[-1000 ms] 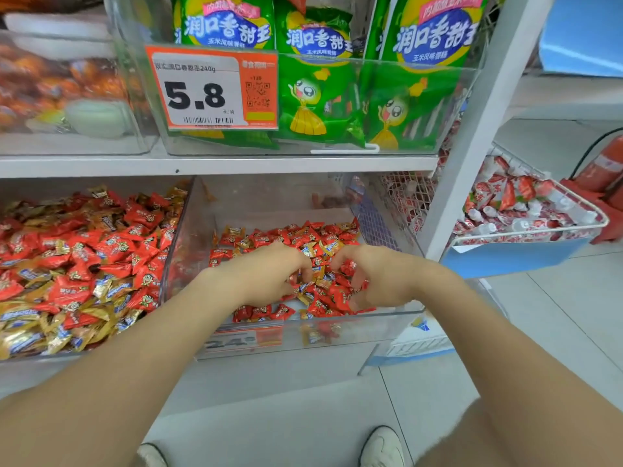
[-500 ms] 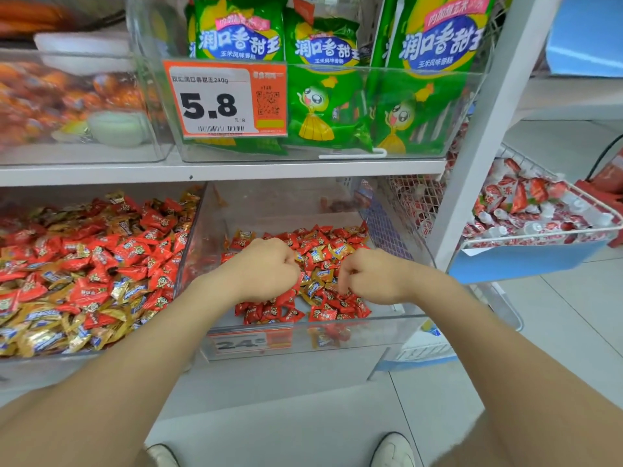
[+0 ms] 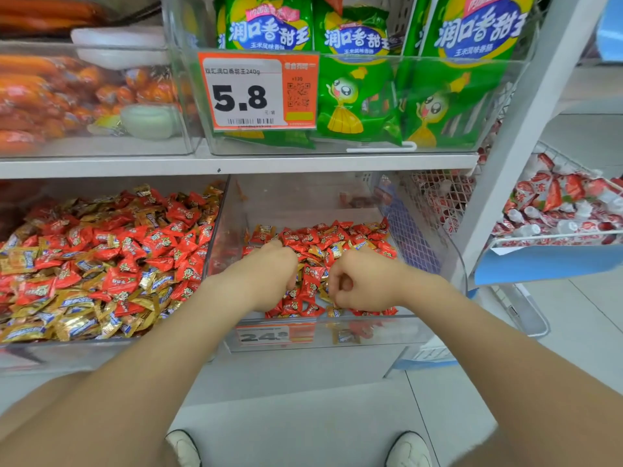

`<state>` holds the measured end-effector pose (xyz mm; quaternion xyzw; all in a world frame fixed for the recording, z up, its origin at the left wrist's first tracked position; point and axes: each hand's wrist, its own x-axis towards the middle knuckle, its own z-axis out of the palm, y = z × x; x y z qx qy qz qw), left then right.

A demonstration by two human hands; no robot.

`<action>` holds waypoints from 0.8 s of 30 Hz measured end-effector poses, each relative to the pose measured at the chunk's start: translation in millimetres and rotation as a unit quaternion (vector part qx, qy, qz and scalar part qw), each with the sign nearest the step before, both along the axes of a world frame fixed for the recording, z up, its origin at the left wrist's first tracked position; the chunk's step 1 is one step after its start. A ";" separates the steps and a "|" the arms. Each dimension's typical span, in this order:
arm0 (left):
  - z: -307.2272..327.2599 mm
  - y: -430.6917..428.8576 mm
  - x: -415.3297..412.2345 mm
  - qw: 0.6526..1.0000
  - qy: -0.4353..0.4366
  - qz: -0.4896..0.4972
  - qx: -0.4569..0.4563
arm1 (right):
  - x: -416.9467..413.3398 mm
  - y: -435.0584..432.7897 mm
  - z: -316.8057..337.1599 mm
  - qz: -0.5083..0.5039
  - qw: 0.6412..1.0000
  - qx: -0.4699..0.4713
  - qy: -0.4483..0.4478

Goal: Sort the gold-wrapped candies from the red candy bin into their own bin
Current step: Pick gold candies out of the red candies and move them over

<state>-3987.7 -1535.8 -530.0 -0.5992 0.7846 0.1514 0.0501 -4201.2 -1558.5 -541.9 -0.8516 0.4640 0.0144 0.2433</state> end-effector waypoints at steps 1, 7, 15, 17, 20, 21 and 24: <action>1.4 -0.4 0.6 1.000 0.007 0.006 0.003 | 0.0 -0.3 2.7 -0.021 1.000 0.008 -0.019; 1.5 6.5 6.6 0.997 -0.002 0.073 0.034 | 4.5 -2.8 10.9 -0.076 0.991 0.068 -0.082; -0.9 8.8 -6.2 0.990 -0.022 0.114 0.081 | 12.8 2.6 5.9 -0.080 0.959 0.215 -0.169; -7.2 6.8 -5.2 0.993 -0.014 0.107 0.053 | 15.1 1.9 6.0 -0.085 0.967 0.192 -0.144; -20.4 1.7 3.5 0.995 -0.005 0.095 -0.002 | 19.4 -1.2 9.5 -0.114 0.977 0.144 -0.112; -23.2 0.7 5.1 0.996 0.004 0.093 -0.007 | 19.2 -2.6 10.0 -0.116 0.982 0.119 -0.089; -29.9 -0.7 4.3 0.996 0.037 0.078 0.004 | 15.8 -7.1 3.4 -0.092 0.993 0.061 -0.048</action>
